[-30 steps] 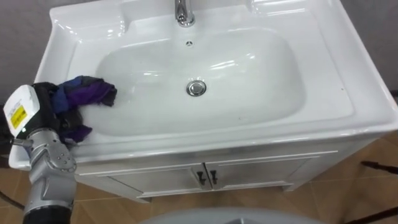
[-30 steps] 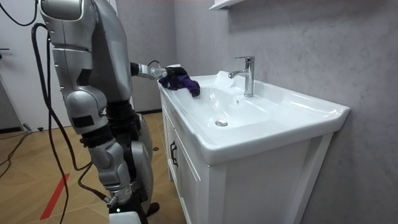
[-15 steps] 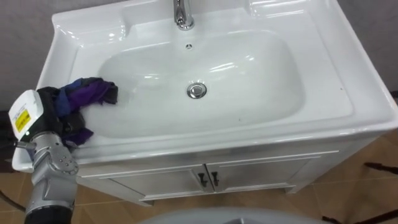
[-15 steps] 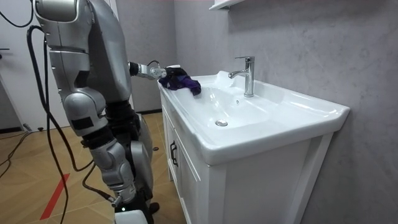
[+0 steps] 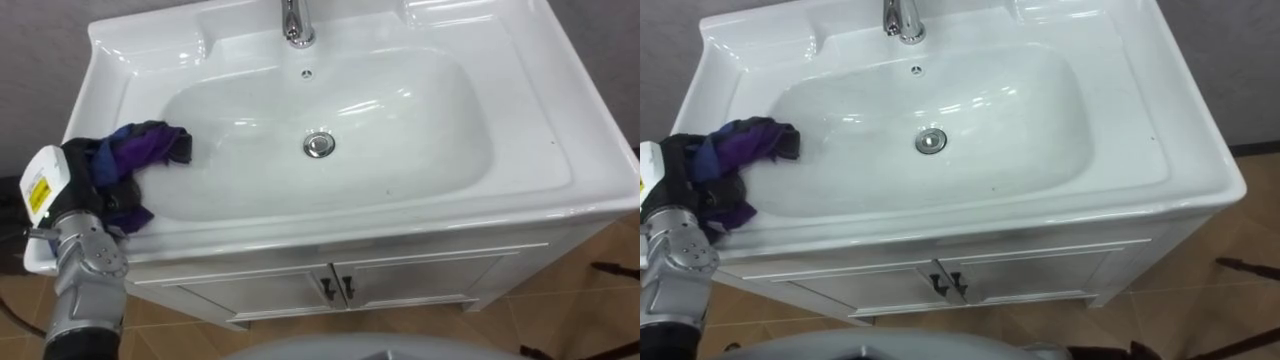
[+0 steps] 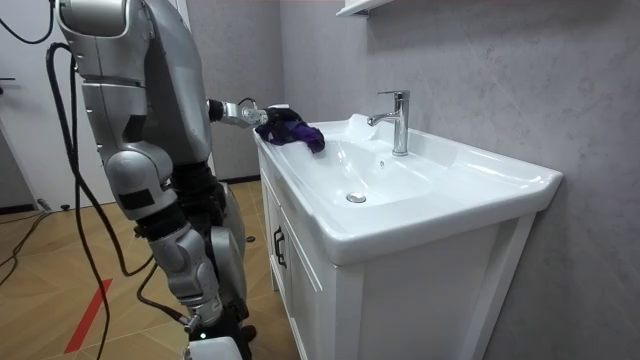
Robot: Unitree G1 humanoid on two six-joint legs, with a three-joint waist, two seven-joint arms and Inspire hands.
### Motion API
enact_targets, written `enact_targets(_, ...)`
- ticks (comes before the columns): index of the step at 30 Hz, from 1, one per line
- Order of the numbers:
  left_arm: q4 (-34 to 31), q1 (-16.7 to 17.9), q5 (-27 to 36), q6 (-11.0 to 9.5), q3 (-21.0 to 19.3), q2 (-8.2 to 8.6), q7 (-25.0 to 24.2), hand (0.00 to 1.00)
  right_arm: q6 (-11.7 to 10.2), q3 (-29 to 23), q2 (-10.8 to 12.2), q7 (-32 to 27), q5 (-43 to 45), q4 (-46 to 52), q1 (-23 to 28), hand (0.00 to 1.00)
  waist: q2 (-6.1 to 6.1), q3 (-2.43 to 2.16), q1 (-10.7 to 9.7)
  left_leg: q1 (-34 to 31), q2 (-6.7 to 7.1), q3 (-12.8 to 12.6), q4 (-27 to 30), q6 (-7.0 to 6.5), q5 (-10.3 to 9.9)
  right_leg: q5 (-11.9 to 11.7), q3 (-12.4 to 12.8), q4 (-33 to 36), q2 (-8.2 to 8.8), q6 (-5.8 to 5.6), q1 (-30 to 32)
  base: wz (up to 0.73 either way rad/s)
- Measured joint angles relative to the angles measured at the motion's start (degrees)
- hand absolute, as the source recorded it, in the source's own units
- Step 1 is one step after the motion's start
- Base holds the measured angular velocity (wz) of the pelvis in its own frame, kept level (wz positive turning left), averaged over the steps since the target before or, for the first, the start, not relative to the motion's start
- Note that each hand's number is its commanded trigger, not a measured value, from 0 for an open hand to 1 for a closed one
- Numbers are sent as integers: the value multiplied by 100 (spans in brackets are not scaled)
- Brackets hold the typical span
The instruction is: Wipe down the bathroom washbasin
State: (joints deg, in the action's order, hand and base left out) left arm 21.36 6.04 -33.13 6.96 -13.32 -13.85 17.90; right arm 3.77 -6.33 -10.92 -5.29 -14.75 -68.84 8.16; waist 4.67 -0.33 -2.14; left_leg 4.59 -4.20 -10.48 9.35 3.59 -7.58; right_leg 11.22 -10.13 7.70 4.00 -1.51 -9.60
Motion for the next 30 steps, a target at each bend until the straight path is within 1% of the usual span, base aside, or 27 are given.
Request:
enact_targets(3,-87,0,164,23,-5,0,-23,0,3,2,1,48,-65,-1,2,0,-11,7,3,8,1,7,0,0,0,0,-8,-1,0,0,-10,1)
enact_targets(6,-200,-30,367,28,-6,-2,-76,0,3,4,16,59,-40,-12,-10,0,-36,25,-9,-6,4,47,9,0,0,0,-41,-2,-1,0,-21,6)
enact_targets(9,-472,-42,510,28,-5,-2,-114,0,3,4,30,106,-13,-31,-22,0,-75,51,-35,-60,9,119,31,0,0,2,-90,-4,-2,0,-4,9)
enact_targets(11,-583,-89,577,28,-5,-2,-115,0,3,5,38,107,-15,-53,-40,0,-87,57,-38,-117,8,127,53,-1,0,1,-102,6,-3,0,45,5)
enact_targets(13,-847,-166,671,48,-5,-4,-129,0,6,13,64,110,-25,-87,-48,0,-85,58,-46,-186,7,141,130,-9,-5,1,-112,3,0,0,64,2)
enact_targets(15,-1075,-221,672,51,-4,-4,-165,0,8,13,82,122,-41,-89,-50,0,-118,86,-46,-203,6,145,144,-10,-6,1,-112,0,0,0,70,0)
enact_targets(16,-1153,-262,672,52,-3,-5,-203,0,8,13,84,128,-41,-89,-51,0,-124,89,-45,-205,7,145,144,-13,-9,1,-111,-1,0,0,72,0)
enact_targets(18,-1198,-325,673,67,0,-5,-254,0,8,22,86,138,-55,-88,-64,0,-118,85,-42,-212,8,142,140,-13,-15,1,-109,-4,2,0,84,0)
enact_targets(20,-1374,-326,712,88,1,-4,-315,0,6,57,91,162,-66,-82,-71,0,-119,81,-52,-224,8,141,140,-13,-15,1,-106,-2,1,0,98,0)
enact_targets(25,-1977,-340,1016,93,0,-5,-336,0,4,58,93,122,-67,-82,-108,0,-91,43,-53,-248,8,140,140,-13,-15,0,-109,11,1,1,134,0)
enact_targets(30,-2308,-346,1117,76,-2,-5,-341,0,1,49,103,93,-64,-89,-133,0,-87,35,-54,-244,7,142,139,-13,-15,0,-117,10,1,1,129,0)
